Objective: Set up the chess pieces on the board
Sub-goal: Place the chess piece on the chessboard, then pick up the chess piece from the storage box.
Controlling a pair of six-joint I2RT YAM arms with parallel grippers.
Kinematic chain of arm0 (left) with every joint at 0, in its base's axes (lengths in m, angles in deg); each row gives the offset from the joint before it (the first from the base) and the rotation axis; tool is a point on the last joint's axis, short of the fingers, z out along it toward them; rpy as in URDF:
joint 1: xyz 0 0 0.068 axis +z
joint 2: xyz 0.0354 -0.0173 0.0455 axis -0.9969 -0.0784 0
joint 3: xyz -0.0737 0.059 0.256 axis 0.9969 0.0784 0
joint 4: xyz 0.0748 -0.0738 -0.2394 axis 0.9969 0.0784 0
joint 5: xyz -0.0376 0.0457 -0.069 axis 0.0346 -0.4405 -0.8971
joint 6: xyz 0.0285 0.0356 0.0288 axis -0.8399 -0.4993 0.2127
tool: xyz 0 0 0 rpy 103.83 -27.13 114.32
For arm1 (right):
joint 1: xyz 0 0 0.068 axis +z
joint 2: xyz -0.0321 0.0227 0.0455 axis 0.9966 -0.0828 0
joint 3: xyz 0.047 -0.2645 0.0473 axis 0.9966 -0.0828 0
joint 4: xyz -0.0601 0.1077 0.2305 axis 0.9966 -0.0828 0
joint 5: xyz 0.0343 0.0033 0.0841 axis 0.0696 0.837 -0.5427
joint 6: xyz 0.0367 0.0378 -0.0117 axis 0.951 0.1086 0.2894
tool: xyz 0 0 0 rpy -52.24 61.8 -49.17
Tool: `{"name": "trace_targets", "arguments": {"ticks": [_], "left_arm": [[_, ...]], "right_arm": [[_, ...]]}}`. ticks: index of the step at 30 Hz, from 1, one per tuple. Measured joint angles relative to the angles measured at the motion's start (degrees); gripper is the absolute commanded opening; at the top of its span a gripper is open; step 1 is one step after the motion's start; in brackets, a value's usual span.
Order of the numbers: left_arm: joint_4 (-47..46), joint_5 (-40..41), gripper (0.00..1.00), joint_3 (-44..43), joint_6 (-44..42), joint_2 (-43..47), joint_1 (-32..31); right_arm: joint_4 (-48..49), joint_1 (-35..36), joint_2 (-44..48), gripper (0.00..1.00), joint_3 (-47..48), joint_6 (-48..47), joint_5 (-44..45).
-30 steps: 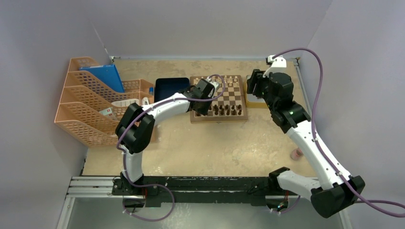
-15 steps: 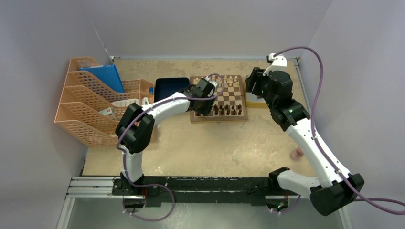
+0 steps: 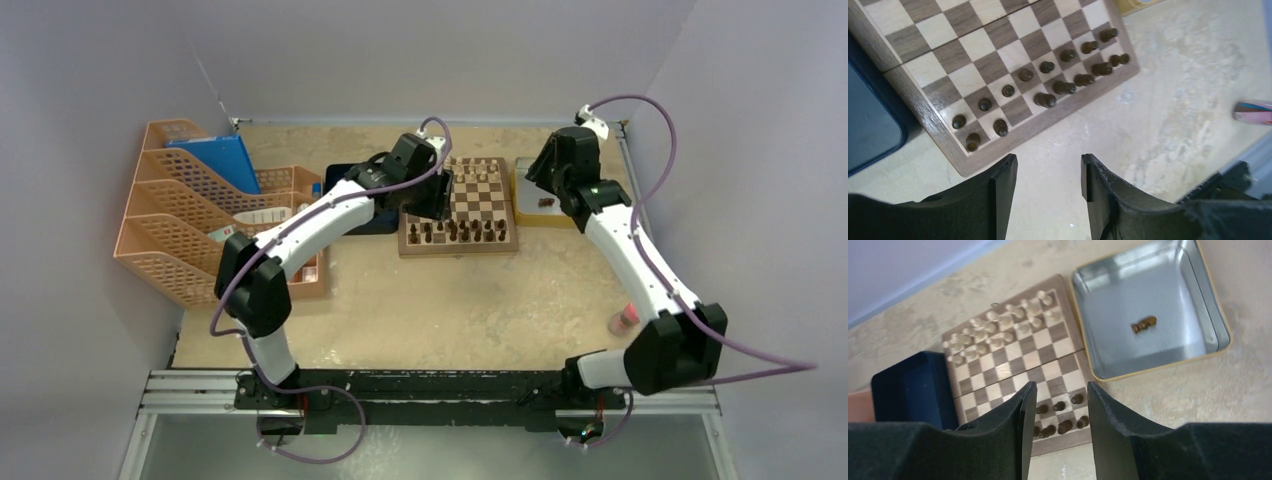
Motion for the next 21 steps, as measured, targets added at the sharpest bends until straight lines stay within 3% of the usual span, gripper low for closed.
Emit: {"name": "trace_targets", "arguments": {"ticks": [11, 21], "left_arm": [[1.79, -7.56, 0.49, 6.78, 2.69, 12.33, 0.50], [2.86, -8.00, 0.49, 10.23, 3.08, 14.47, 0.50]], "right_arm": [[-1.81, -9.51, -16.83, 0.41, 2.67, 17.57, -1.64], [-2.95, -13.86, -29.33, 0.40, 11.91, 30.93, -1.53]]}}
